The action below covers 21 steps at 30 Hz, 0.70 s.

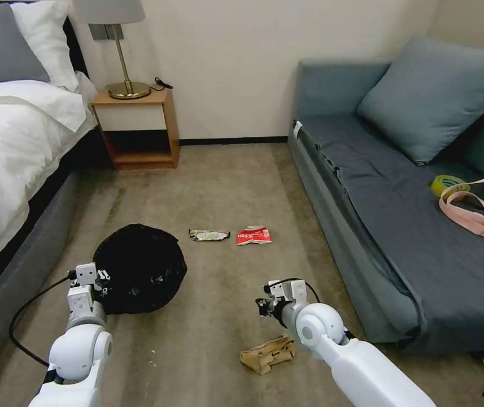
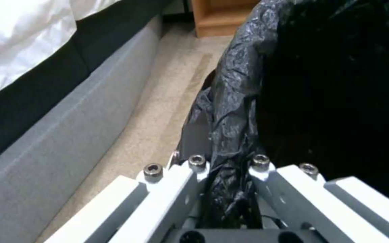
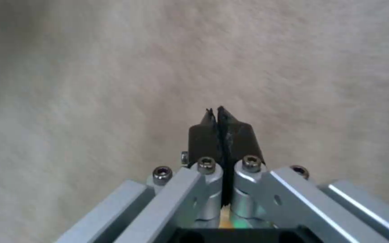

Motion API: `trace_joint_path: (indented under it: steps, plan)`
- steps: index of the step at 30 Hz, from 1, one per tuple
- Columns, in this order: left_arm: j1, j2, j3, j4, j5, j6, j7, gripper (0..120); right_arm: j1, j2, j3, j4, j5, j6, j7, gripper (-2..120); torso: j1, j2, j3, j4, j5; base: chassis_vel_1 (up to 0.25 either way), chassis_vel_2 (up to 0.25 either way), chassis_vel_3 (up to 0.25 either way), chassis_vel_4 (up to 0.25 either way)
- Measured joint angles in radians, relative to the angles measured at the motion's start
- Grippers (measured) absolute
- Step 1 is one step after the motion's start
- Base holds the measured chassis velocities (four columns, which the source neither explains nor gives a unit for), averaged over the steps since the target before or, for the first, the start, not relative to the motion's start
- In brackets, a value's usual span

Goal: Pick up the trash bin, then pick up the garbage on the floor and place it into the trash bin.

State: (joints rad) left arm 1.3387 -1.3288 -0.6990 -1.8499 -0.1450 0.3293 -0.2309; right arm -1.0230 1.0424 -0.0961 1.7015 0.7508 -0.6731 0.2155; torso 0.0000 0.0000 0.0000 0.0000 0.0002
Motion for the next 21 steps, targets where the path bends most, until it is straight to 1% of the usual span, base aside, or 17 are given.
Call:
trace_joint_path:
  steps: [1,2,3,5,6,7,9,11,12,13,16,17,20,21]
  plan:
    - [-0.001,0.001,0.000,0.001,0.002,0.000,0.004,2,-0.011,-0.021,0.002,0.006,-0.053,0.003,-0.051,0,0.000,0.000,0.000,-0.0001,-0.0001,0.000,0.000,0.000,0.000]
    - [-0.001,0.001,0.000,0.001,0.002,0.000,0.004,2,-0.011,-0.021,0.002,0.006,-0.053,0.003,-0.051,0,0.000,0.000,0.000,-0.0001,-0.0001,0.000,0.000,0.000,0.000]
    - [-0.004,0.001,0.001,0.004,0.004,-0.001,0.007,2,-0.026,-0.045,0.009,0.016,-0.124,0.008,-0.125,0,0.000,0.000,0.000,-0.0002,-0.0001,0.000,0.000,0.000,0.000]
    - [-0.011,0.000,0.003,0.011,0.006,-0.001,0.008,2,-0.044,-0.075,0.018,0.028,-0.213,0.016,-0.229,7,0.000,0.000,0.000,-0.0001,-0.0002,0.000,0.000,0.000,0.000]
    - [-0.015,0.000,0.004,0.014,0.007,-0.001,0.008,2,-0.055,-0.090,0.024,0.030,-0.270,0.029,-0.300,11,0.000,0.000,0.000,0.0000,-0.0002,0.000,0.000,0.000,0.000]
    - [-0.015,0.000,0.004,0.014,0.007,-0.001,0.008,2,-0.055,-0.090,0.024,0.030,-0.270,0.029,-0.300,11,0.000,0.000,0.000,0.0000,-0.0002,0.000,0.000,0.000,0.000]
    - [-0.021,0.000,0.005,0.018,0.007,-0.001,0.009,2,-0.066,-0.109,0.028,0.024,-0.363,0.056,-0.397,20,0.000,0.000,0.000,0.0000,0.0000,0.000,0.000,0.000,0.000]
    - [-0.026,-0.001,0.005,0.024,0.007,-0.001,0.012,2,-0.074,-0.125,0.029,0.000,-0.462,0.103,-0.477,28,0.000,0.000,0.000,0.0000,-0.0001,0.000,0.000,0.000,0.000]
    - [-0.026,-0.001,0.005,0.024,0.007,-0.001,0.012,2,-0.074,-0.125,0.029,0.000,-0.462,0.103,-0.477,28,0.000,0.000,0.000,0.0000,-0.0001,0.000,0.000,0.000,0.000]
    - [-0.029,-0.003,0.005,0.027,0.008,-0.001,0.013,2,-0.079,-0.130,0.028,-0.016,-0.517,0.132,-0.518,33,0.000,0.000,0.000,-0.0001,0.0000,0.000,0.000,0.000,0.000]
    - [-0.030,-0.007,0.006,0.033,0.011,-0.004,0.014,2,-0.087,-0.134,0.022,-0.052,-0.621,0.191,-0.595,47,0.000,0.000,0.000,-0.0001,0.0000,0.000,0.000,0.000,0.000]
    - [-0.030,-0.007,0.006,0.033,0.011,-0.004,0.014,2,-0.087,-0.134,0.022,-0.052,-0.621,0.191,-0.595,47,0.000,0.000,0.000,-0.0001,0.0000,0.000,0.000,0.000,0.000]
    - [-0.029,-0.011,0.002,0.037,0.014,-0.006,0.015,2,-0.089,-0.140,0.011,-0.080,-0.688,0.249,-0.668,61,0.000,0.000,0.000,0.0000,-0.0001,0.000,0.000,0.000,0.000]
    - [-0.029,-0.011,0.002,0.037,0.014,-0.006,0.015,2,-0.089,-0.140,0.011,-0.080,-0.688,0.249,-0.668,61,0.000,0.000,0.000,0.0000,-0.0001,0.000,0.000,0.000,0.000]
